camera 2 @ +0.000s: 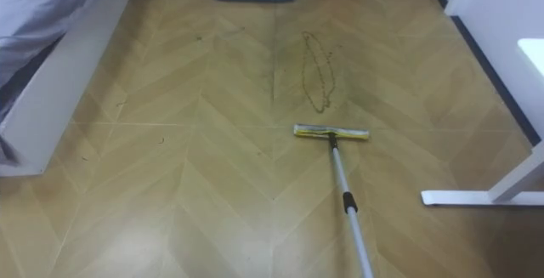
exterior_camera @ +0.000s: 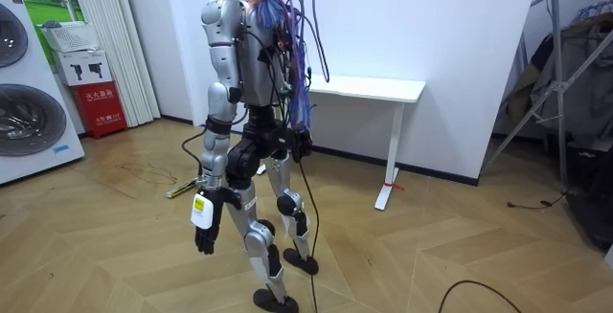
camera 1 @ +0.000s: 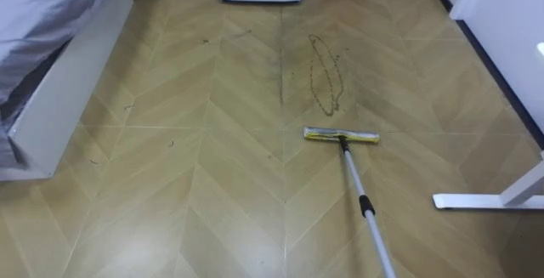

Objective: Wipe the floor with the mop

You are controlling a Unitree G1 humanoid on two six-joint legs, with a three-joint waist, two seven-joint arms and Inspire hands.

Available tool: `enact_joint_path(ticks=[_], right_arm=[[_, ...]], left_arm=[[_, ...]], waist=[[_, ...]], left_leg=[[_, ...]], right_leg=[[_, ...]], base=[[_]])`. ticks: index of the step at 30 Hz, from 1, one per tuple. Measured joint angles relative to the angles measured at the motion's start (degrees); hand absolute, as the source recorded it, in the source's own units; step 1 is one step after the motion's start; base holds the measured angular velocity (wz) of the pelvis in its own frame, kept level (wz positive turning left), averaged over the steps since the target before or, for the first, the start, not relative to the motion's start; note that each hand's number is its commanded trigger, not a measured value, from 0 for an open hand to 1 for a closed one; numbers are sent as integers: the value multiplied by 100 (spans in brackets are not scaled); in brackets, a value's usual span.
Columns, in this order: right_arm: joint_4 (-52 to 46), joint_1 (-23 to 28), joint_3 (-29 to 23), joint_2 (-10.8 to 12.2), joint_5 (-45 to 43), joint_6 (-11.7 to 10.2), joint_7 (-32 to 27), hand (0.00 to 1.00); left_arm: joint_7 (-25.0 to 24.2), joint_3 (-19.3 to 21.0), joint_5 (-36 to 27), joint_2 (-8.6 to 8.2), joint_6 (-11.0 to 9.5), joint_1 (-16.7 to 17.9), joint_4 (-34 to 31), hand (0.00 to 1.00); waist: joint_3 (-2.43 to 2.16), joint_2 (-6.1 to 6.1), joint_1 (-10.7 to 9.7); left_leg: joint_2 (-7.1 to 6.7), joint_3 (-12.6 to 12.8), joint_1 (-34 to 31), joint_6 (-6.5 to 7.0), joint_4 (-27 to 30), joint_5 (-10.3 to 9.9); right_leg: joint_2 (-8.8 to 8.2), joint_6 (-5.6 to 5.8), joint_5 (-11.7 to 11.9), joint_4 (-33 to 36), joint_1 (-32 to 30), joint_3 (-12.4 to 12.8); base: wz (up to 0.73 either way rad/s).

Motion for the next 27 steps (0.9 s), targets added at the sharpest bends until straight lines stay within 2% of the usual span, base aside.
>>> enact_joint_path(ticks=[8,11,14,16,19,23,24,26,27], right_arm=[[10,-3,1,2,1,12,-1,100],[-1,-1,4,16,5,38,0,100],[-4,6,9,41,66,91,6,100],[-130,-21,5,49,84,154,-11,100],[-113,-100,10,58,128,156,-54,100],[-12,-222,12,57,316,159,-53,100],[65,-296,10,59,331,177,-52,100],[122,-344,16,55,453,211,-48,100],[188,-346,16,43,519,244,-52,100]], left_arm=[[-2,-10,8,-3,4,31,15,0],[-16,-6,33,-2,47,47,15,0],[-25,-10,12,-1,134,26,12,0],[-32,-6,13,-5,144,-27,8,0],[-70,-6,17,-4,146,-163,15,0],[-112,-6,16,0,120,-437,139,0],[-119,0,26,10,122,-515,196,0],[-138,0,46,25,124,-546,221,0],[-161,-4,36,17,130,-543,241,0]], waist=[[-3,-4,11],[-19,-24,10],[-69,-34,3],[-81,-33,13],[-52,-14,1],[-36,-8,16],[-30,0,27],[22,-50,30],[40,-31,34]], left_leg=[[-1,15,-10,0,13,0],[-3,17,-90,2,51,1],[-3,20,-276,2,113,1],[10,15,-515,2,236,1],[15,-17,-832,2,458,1],[0,-23,-1290,5,757,-1],[-19,-20,-1450,12,892,-5],[-98,-34,-1757,71,1258,-65],[-103,-44,-2018,69,1617,-210]], right_leg=[[-2,0,-1,13,3,9],[-12,0,-1,15,-50,-19],[-18,-1,-1,70,-217,-39],[-27,-2,-2,276,-466,-44],[-70,-6,-5,560,-797,-101],[-121,-28,-25,777,-1168,-182],[-172,-46,-83,974,-1350,-172],[-297,-45,-318,1421,-1669,-185],[-336,-48,-495,1760,-1908,-186]], base=[[0],[3],[3],[0],[7],[14],[9],[10],[14]])
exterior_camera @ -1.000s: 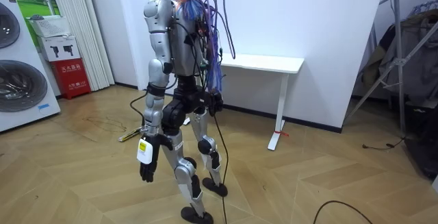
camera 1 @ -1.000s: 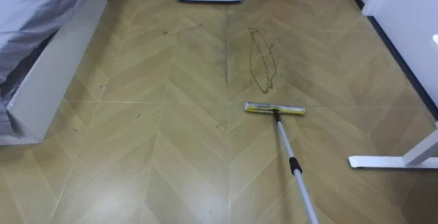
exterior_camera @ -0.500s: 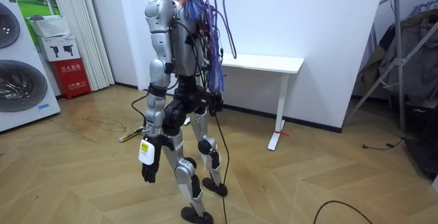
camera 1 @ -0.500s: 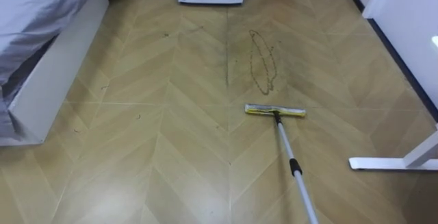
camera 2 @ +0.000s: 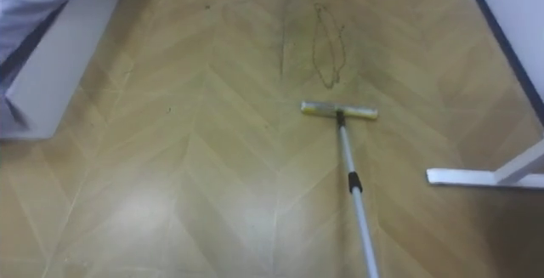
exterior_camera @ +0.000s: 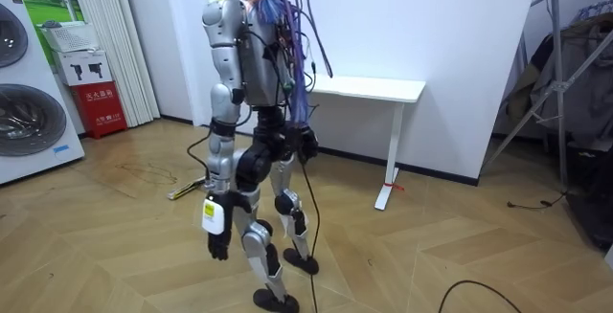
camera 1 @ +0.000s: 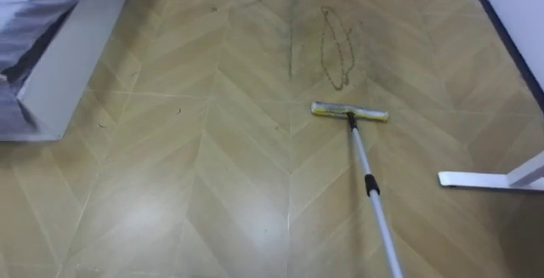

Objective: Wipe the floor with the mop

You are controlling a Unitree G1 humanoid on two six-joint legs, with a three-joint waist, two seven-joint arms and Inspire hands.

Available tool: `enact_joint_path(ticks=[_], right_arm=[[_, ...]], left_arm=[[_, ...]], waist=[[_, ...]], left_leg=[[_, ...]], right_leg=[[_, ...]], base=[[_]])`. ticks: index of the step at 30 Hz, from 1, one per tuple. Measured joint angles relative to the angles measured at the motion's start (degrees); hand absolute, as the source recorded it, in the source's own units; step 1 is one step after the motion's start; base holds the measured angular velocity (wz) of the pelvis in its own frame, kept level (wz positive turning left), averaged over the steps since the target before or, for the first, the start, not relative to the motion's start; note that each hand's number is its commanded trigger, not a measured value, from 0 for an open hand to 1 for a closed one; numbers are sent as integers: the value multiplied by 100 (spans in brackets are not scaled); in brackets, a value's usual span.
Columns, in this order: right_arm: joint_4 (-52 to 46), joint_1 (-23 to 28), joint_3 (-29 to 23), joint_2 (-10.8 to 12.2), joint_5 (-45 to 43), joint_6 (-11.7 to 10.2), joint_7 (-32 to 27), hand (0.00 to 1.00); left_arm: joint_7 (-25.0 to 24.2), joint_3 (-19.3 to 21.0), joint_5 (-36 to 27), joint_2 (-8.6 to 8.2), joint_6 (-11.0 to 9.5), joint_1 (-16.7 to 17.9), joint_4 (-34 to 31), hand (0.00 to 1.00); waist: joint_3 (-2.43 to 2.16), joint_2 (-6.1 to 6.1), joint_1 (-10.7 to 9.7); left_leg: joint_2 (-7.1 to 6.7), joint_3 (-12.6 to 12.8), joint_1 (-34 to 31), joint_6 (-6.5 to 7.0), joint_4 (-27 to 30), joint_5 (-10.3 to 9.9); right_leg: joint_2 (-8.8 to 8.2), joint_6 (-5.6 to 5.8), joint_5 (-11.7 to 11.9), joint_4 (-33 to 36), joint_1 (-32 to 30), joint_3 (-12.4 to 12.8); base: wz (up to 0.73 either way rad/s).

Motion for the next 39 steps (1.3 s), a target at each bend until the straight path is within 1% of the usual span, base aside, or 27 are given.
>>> enact_joint_path(ticks=[1,3,5,6,7,8,9,10,11,13,15,16,17,18,20,21,22,23,25,27,29,30,32,34,36,37,39], right_arm=[[43,-12,0,-1,76,33,-1,100],[208,-71,53,2,496,83,-1,100],[454,-198,41,-6,681,76,1,100],[641,-327,42,-44,801,84,3,100],[804,-489,39,-103,846,101,14,100],[816,-561,39,-143,846,148,20,100],[815,-734,46,-276,904,192,71,100],[815,-854,50,-360,988,204,102,100],[768,-1098,121,-502,1125,200,175,100],[723,-1388,330,-646,1395,161,233,100],[725,-1670,507,-686,1821,144,320,100],[679,-1695,599,-682,2012,135,389,100],[644,-1687,619,-681,2096,144,423,100],[597,-1509,617,-684,2186,149,458,100],[638,-1247,605,-708,2167,175,456,100],[738,-1147,617,-786,2165,193,454,100],[778,-1105,622,-837,2151,203,453,100],[779,-910,658,-914,2138,203,432,100],[748,-551,684,-872,2157,294,350,100],[742,-354,700,-741,2165,376,227,100],[751,-267,684,-634,2146,415,167,100],[770,-260,659,-607,2118,451,136,100],[753,-342,545,-577,1942,522,93,100],[785,-713,538,-639,1862,599,13,100],[764,-1081,554,-766,1788,590,-9,100],[759,-1371,565,-874,1770,584,-49,100],[737,-1874,674,-1021,1826,540,-99,100]], left_arm=[[-11,-7,-5,3,3,0,24,0],[-9,-10,-32,30,39,-15,151,0],[-5,-182,-161,72,100,-3,199,0],[-3,-330,-294,103,123,15,221,0],[-9,-461,-507,135,133,58,239,0],[-19,-502,-601,141,139,95,247,0],[-86,-593,-699,144,144,146,283,0],[-130,-626,-785,149,135,157,296,0],[-225,-635,-861,172,113,165,311,0],[-335,-623,-861,222,58,165,305,0],[-483,-603,-856,302,-9,190,310,0],[-560,-614,-854,327,-16,185,312,0],[-603,-616,-856,334,-32,172,312,0],[-671,-641,-851,317,-82,160,318,0],[-774,-703,-845,300,-135,115,352,0],[-773,-717,-849,269,-145,31,443,0],[-756,-716,-849,243,-143,-17,453,0],[-704,-716,-855,211,-168,-83,407,0],[-460,-783,-858,240,-264,-163,192,0],[-313,-842,-866,252,-296,-257,172,0],[-253,-854,-837,230,-290,-255,171,0],[-242,-841,-831,185,-268,-241,178,0],[-235,-840,-853,152,-212,-231,191,0],[-209,-877,-918,153,-126,-241,193,0],[-174,-898,-1054,161,-125,-265,175,0],[-142,-909,-1150,174,-125,-279,102,0],[-101,-1020,-1167,224,-124,-274,65,0]], waist=[[0,11,11],[1,40,20],[-25,69,16],[-35,96,49],[-26,95,162],[-22,83,220],[12,30,325],[17,38,347],[25,38,418],[33,32,551],[18,-6,640],[12,1,638],[16,-3,632],[-32,48,630],[-75,-7,597],[-62,-1,608],[-37,45,601],[-34,149,577],[-36,334,427],[-61,416,321],[-54,430,270],[-40,422,272],[-42,426,304],[-15,402,334],[20,323,426],[54,266,585],[71,239,800]], left_leg=[[2,-11,-145,-22,204,-73],[7,-75,-879,-88,1299,-354],[51,-88,-1535,-183,2346,-309],[122,-63,-1967,-202,3116,-87],[126,-31,-2427,-167,3868,422],[119,3,-2606,-152,4168,717],[113,98,-2890,-154,4591,1241],[118,155,-3038,-167,4693,1348],[128,278,-3351,-95,4673,1268],[120,413,-3594,-109,4086,1049],[46,345,-3411,-160,2231,959],[43,264,-3309,-171,1668,947],[37,258,-3308,-173,1589,1001],[6,337,-3296,-160,1622,996],[-193,498,-3198,221,1575,776],[-366,510,-3195,431,1624,641],[-456,457,-3192,514,1668,580],[-655,294,-3168,584,1714,427],[-798,150,-3072,655,1627,274],[-797,134,-3030,680,1569,152],[-793,106,-2953,642,1534,-7],[-796,23,-2914,592,1585,-135],[-769,-104,-2896,465,1785,-256],[-566,-87,-2881,237,2138,-392],[-487,-90,-2966,180,2598,-422],[-402,-26,-3049,170,2943,-426],[-128,122,-3269,72,3564,-365]], right_leg=[[-16,-13,-90,227,-146,0],[-103,-120,-602,1116,-751,-1],[-121,-215,-926,1712,-1083,33],[-74,-261,-1155,2106,-1249,128],[0,-333,-1327,2470,-1353,318],[32,-364,-1384,2613,-1402,424],[41,-379,-1488,2836,-1449,590],[44,-386,-1519,2930,-1485,650],[62,-385,-1585,3110,-1608,800],[111,-383,-1665,3239,-1740,976],[109,-289,-1753,3199,-1790,1086],[99,-230,-1811,3152,-1790,1082],[66,-206,-1843,3118,-1766,1075],[-32,-160,-1868,2950,-1666,1061],[-250,59,-1768,2737,-1500,1099],[-389,118,-1574,3128,-1694,1072],[-424,148,-1328,3451,-1877,1097],[-474,171,-859,4016,-2296,1173],[-471,170,-786,4278,-3121,1139],[-464,198,-735,3580,-3588,1079],[-423,149,-436,2437,-3839,1114],[-351,164,-19,2071,-3899,1092],[-344,44,206,2041,-3781,956],[-264,-94,-21,2127,-3569,714],[-264,-174,-292,2342,-3491,620],[-220,-230,-461,2505,-3483,618],[-46,-325,-650,2682,-3466,608]], base=[[22],[42],[50],[24],[9],[-13],[-14],[-12],[-13],[-17],[-19],[-9],[0],[7],[4],[-13],[-23],[-24],[-1],[7],[-11],[-7],[0],[5],[3],[-5],[-23]])
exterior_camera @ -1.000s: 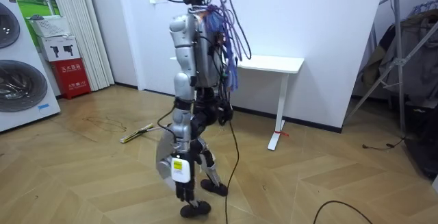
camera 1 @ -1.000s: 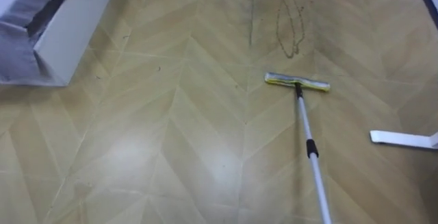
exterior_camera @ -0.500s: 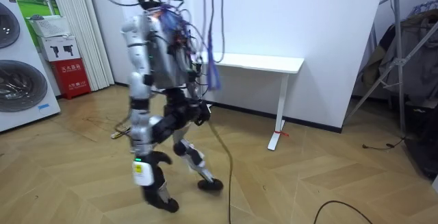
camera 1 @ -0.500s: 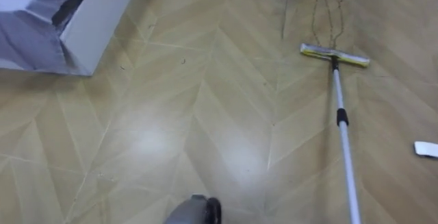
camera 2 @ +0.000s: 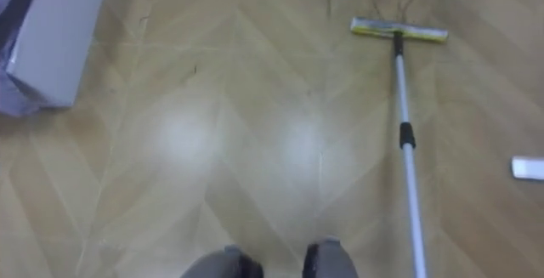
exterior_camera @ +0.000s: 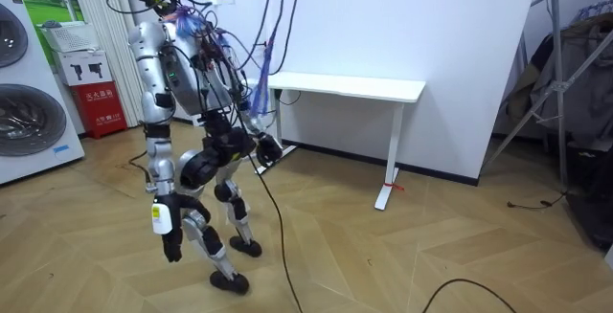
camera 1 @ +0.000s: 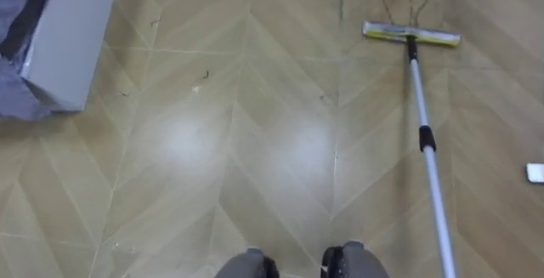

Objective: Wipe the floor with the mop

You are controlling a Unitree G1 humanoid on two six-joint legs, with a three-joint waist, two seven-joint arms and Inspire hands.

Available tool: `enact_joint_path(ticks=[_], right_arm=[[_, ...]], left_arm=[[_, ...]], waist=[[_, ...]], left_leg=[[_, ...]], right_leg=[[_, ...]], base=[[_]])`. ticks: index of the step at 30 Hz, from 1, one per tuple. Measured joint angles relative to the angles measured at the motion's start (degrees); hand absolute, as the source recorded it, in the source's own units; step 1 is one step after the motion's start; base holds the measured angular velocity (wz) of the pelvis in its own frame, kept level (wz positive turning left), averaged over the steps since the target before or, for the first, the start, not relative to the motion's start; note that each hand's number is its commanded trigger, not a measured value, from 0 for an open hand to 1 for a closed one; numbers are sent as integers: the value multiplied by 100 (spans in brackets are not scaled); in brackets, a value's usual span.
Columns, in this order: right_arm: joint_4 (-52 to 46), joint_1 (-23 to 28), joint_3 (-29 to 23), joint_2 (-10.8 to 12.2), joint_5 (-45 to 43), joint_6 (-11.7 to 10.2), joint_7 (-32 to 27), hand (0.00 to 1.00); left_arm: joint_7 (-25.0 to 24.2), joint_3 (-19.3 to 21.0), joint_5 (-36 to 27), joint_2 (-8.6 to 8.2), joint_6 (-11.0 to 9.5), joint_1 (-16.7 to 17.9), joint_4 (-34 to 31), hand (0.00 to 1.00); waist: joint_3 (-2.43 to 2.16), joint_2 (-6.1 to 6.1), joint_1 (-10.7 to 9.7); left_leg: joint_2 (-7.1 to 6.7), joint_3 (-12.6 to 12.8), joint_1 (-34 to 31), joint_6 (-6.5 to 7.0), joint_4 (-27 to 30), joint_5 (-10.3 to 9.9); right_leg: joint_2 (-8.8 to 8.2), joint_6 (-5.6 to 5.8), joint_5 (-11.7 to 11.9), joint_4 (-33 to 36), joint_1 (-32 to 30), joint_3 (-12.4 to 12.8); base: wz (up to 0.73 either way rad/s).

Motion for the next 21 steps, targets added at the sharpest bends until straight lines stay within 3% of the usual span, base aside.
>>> enact_joint_path(ticks=[1,2,4,5,6,8,9,11,12,13,14,15,17,18,20,21], right_arm=[[-16,-306,97,-60,97,-65,-16,100],[-52,-445,121,-82,112,-110,-10,100],[-368,-775,209,-168,355,-244,0,100],[-406,-815,204,-170,420,-288,14,100],[-418,-813,187,-147,580,-369,58,100],[-411,-591,193,-96,837,-376,172,100],[-410,-323,192,-98,1026,-380,251,100],[-245,128,212,-130,1096,-400,324,100],[-32,392,225,-139,1088,-398,306,100],[35,558,252,-134,1063,-396,295,100],[61,954,314,-103,1035,-387,232,100],[60,1268,316,-13,1032,-373,123,100],[61,1510,322,168,1012,-324,-1,100],[61,1617,363,261,997,-305,-47,100],[60,1690,399,452,971,-282,-139,100],[58,1711,392,555,949,-247,-143,100]], left_arm=[[30,-21,12,42,2,11,-5,0],[41,-24,25,65,2,16,-11,0],[33,-24,29,109,-13,13,-87,0],[24,-17,28,115,-29,8,-87,0],[-27,18,40,109,-38,46,-88,0],[-108,24,48,113,-40,73,-102,0],[-167,24,48,111,-35,73,-83,0],[-210,22,53,75,-17,22,-40,0],[-207,30,90,25,-21,23,-96,0],[-207,30,90,5,-29,22,-113,0],[-203,38,151,-33,-45,28,-166,0],[-159,41,161,-39,-64,19,-206,0],[11,32,147,-42,-128,-11,-207,0],[108,13,143,-90,-138,-16,-224,0],[251,3,139,-162,-136,1,-212,0],[298,28,135,-201,-134,18,-213,0]], waist=[[27,-41,147],[56,-130,168],[64,-153,287],[64,-156,323],[48,-127,353],[39,-132,329],[25,-107,283],[21,-96,258],[1,-53,257],[-18,-30,239],[-67,46,159],[-116,143,52],[-98,217,-57],[-71,292,-126],[-58,299,-220],[-53,282,-233]], left_leg=[[136,29,-155,-88,366,123],[139,30,-222,-133,444,115],[141,46,-592,-96,-296,-14],[138,55,-663,-106,-585,8],[75,80,-758,-79,-1207,157],[-17,90,-682,130,-1660,648],[-24,167,-533,292,-1719,679],[-80,347,-341,515,-1728,530],[-109,474,-217,605,-1687,411],[-153,488,-149,629,-1684,347],[-238,462,-24,679,-1686,225],[-279,357,43,701,-1685,100],[-320,276,151,673,-1733,31],[-371,88,247,631,-1753,-19],[-459,-143,493,531,-1890,-74],[-506,-286,627,453,-1887,-168]], right_leg=[[94,-78,-94,85,43,1],[102,-102,-151,129,54,12],[257,-142,-254,148,96,142],[283,-132,-289,129,135,178],[333,-107,-348,-8,333,150],[324,-15,-453,-261,718,149],[301,62,-522,-390,928,159],[149,164,-513,-183,991,194],[45,379,-344,235,900,254],[9,479,-226,448,841,311],[-50,545,78,859,711,350],[-31,557,209,1074,523,417],[-42,548,193,1113,4,492],[-30,546,195,846,-274,500],[-35,518,297,-74,-465,506],[-18,491,466,-714,-416,488]], base=[[-25],[0],[29],[33],[31],[50],[67],[42],[11],[11],[11],[-5],[-32],[-53],[-52],[-28]])
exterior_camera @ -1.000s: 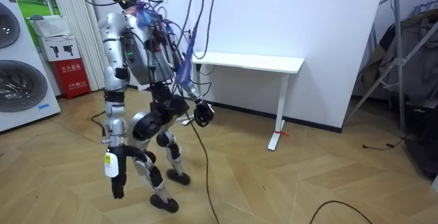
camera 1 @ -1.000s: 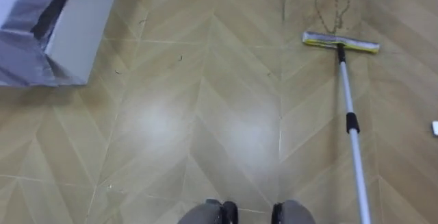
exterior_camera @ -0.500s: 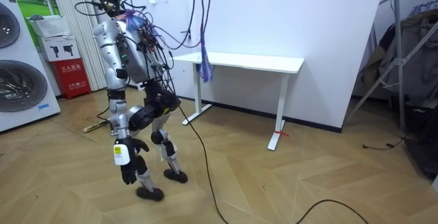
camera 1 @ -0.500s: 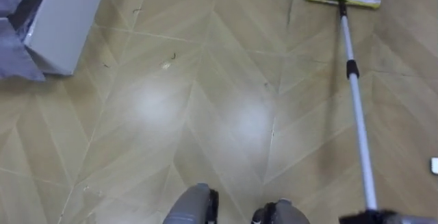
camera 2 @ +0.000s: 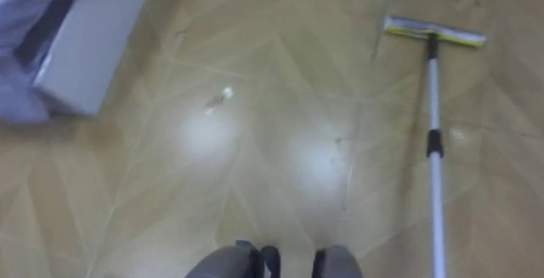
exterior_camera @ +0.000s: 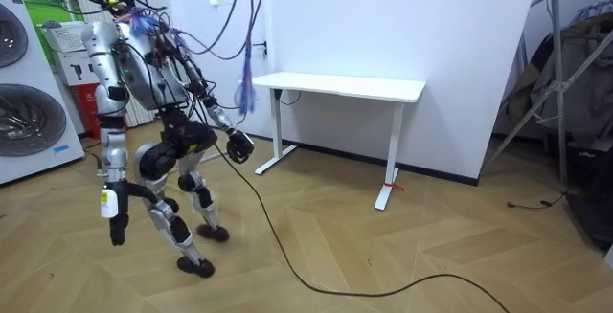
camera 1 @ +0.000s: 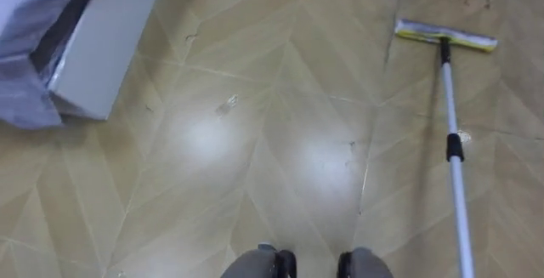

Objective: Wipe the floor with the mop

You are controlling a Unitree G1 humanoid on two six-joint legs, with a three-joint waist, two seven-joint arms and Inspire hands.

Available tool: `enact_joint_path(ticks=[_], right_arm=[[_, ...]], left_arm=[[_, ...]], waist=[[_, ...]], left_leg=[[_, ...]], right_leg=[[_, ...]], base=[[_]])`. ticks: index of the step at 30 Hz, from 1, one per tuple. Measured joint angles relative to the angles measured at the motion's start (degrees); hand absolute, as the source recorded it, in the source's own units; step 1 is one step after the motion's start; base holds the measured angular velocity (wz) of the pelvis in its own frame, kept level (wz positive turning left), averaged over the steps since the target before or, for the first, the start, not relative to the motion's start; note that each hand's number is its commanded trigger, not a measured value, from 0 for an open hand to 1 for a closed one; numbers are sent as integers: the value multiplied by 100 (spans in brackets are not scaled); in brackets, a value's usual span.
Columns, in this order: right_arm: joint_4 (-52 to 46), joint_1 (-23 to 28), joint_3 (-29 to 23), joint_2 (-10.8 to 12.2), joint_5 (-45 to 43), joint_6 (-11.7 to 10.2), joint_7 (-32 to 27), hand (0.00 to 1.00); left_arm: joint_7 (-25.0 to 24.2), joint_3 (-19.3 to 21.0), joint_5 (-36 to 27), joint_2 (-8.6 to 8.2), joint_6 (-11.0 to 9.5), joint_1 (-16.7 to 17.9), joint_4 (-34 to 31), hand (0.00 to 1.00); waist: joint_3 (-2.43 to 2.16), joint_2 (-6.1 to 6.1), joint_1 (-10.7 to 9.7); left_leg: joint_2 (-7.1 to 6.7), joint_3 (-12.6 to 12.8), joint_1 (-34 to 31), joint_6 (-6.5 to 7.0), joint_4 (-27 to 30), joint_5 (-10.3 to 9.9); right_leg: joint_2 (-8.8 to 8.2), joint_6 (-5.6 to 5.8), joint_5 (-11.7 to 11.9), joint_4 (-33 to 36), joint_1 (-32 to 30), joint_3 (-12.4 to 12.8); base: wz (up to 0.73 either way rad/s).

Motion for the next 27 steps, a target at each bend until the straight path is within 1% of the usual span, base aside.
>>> enact_joint_path(ticks=[1,2,3,4,5,6,7,8,9,10,11,12,13,14,15,16,17,18,19,20,21,22,23,24,25,26,27], right_arm=[[-44,-40,-39,49,-140,89,3,100],[-51,-70,-66,45,-168,141,-3,100],[-23,-183,-103,20,-178,238,-34,100],[18,-408,-159,-29,-188,301,-62,100],[22,-539,-203,-76,-216,318,-68,100],[29,-884,-215,-229,-262,367,-74,100],[25,-1286,-212,-429,-272,354,-75,100],[11,-1500,-211,-534,-253,324,-74,100],[-2,-1803,-188,-695,-220,211,-61,100],[-98,-2086,-164,-756,-181,72,-45,100],[-151,-2205,-166,-768,-156,2,-33,100],[-324,-2323,-176,-833,-87,-95,56,100],[-432,-2286,-191,-828,127,-196,131,100],[-433,-2254,-195,-818,232,-211,188,100],[-429,-2147,-203,-783,414,-209,294,100],[-426,-2073,-201,-760,538,-213,331,100],[-418,-1895,-191,-721,692,-214,437,100],[-411,-1653,-177,-723,786,-221,512,100],[-348,-1386,-167,-725,817,-221,523,100],[-261,-1293,-152,-725,813,-223,531,100],[-149,-1068,-70,-730,753,-222,532,100],[-122,-803,4,-697,605,-220,486,100],[-92,-696,23,-669,498,-217,460,100],[-20,-505,39,-560,348,-204,370,100],[-14,-350,50,-450,303,-203,267,100],[-14,-303,60,-403,301,-202,228,100],[-14,-254,149,-332,253,-199,170,100]], left_arm=[[19,-13,-9,-29,8,12,2,0],[18,-17,-26,-53,11,17,2,0],[14,-21,-95,-55,15,19,-10,0],[36,-22,-126,-15,17,19,-14,0],[54,-22,-133,9,17,19,-22,0],[79,-92,-264,57,34,42,-87,0],[86,-138,-346,104,43,55,-103,0],[96,-138,-343,131,46,67,-106,0],[105,-142,-337,193,48,138,-140,0],[105,-142,-336,271,48,267,-190,0],[104,-131,-326,302,48,329,-198,0],[100,-119,-308,354,67,437,-207,0],[73,-114,-310,387,101,493,-213,0],[49,-111,-296,388,116,531,-226,0],[-38,-111,-251,390,137,593,-292,0],[-97,-108,-236,390,133,626,-301,0],[-235,-110,-234,381,150,662,-278,0],[-349,-115,-213,353,174,597,-260,0],[-404,-108,-181,307,160,494,-195,0],[-408,-110,-173,280,132,438,-160,0],[-406,-110,-172,212,76,352,-164,0],[-406,-111,-171,166,28,301,-167,0],[-406,-115,-169,160,-7,282,-167,0],[-382,-116,-171,171,-57,281,-165,0],[-328,-118,-176,176,-63,279,-164,0],[-294,-119,-175,168,-64,279,-164,0],[-238,-110,-180,125,-62,307,-162,0]], waist=[[21,-37,-26],[7,-2,-26],[-12,43,-23],[0,12,-13],[5,-20,-6],[20,-68,39],[53,-123,58],[76,-162,78],[79,-227,164],[70,-303,309],[70,-346,358],[66,-386,375],[82,-426,379],[78,-424,400],[73,-427,444],[69,-454,471],[42,-495,479],[31,-474,435],[24,-461,445],[17,-437,442],[9,-331,395],[-38,-230,321],[-41,-180,283],[-63,-139,186],[-66,-117,162],[-57,-110,171],[-30,-83,207]], left_leg=[[-13,-37,86,-76,76,-135],[4,-94,115,-121,135,-199],[60,-102,176,-198,258,-311],[84,-93,209,-270,415,-359],[105,-81,200,-275,503,-360],[159,-14,133,-296,746,-366],[196,39,13,-361,1036,-328],[255,65,-50,-426,1199,-291],[381,161,-183,-561,1524,-213],[523,251,-351,-646,1857,-83],[563,246,-430,-673,1952,-69],[560,213,-623,-674,1866,-80],[527,242,-813,-659,1538,-63],[507,264,-874,-655,1325,-45],[428,242,-928,-581,766,80],[402,228,-927,-442,574,274],[330,253,-877,-285,427,519],[370,381,-772,-87,428,559],[376,521,-691,33,422,481],[362,556,-659,78,421,444],[339,618,-595,134,433,346],[317,676,-557,196,427,266],[300,694,-520,217,416,219],[234,706,-442,245,375,155],[226,679,-375,251,343,79],[227,656,-340,239,322,55],[228,591,-241,207,233,35]], right_leg=[[-26,-112,197,-18,90,-63],[-34,-161,226,-9,154,-152],[-112,-228,267,46,283,-380],[-172,-363,153,207,357,-523],[-210,-391,83,298,372,-553],[-210,-430,-79,449,378,-589],[-212,-476,-198,588,364,-618],[-197,-486,-261,654,360,-615],[-131,-542,-338,729,366,-627],[-1,-615,-389,749,396,-613],[43,-634,-409,753,424,-608],[96,-632,-452,749,518,-603],[130,-624,-532,724,680,-597],[192,-613,-561,667,786,-588],[297,-591,-622,578,984,-522],[323,-581,-667,559,1052,-461],[330,-510,-772,543,1169,-377],[324,-437,-860,540,1247,-321],[279,-366,-895,595,1282,-207],[274,-345,-885,649,1274,-150],[220,-194,-805,828,1229,-121],[151,-48,-683,1035,1139,-122],[116,8,-620,1142,1102,-123],[51,91,-487,1402,965,-81],[79,102,-389,1553,767,33],[88,91,-395,1520,639,79],[109,67,-409,1258,402,89]], base=[[-16],[13],[29],[38],[41],[38],[31],[17],[-8],[-16],[-5],[36],[51],[55],[30],[22],[19],[22],[18],[0],[-12],[-15],[-21],[-50],[-72],[-117],[-132]])
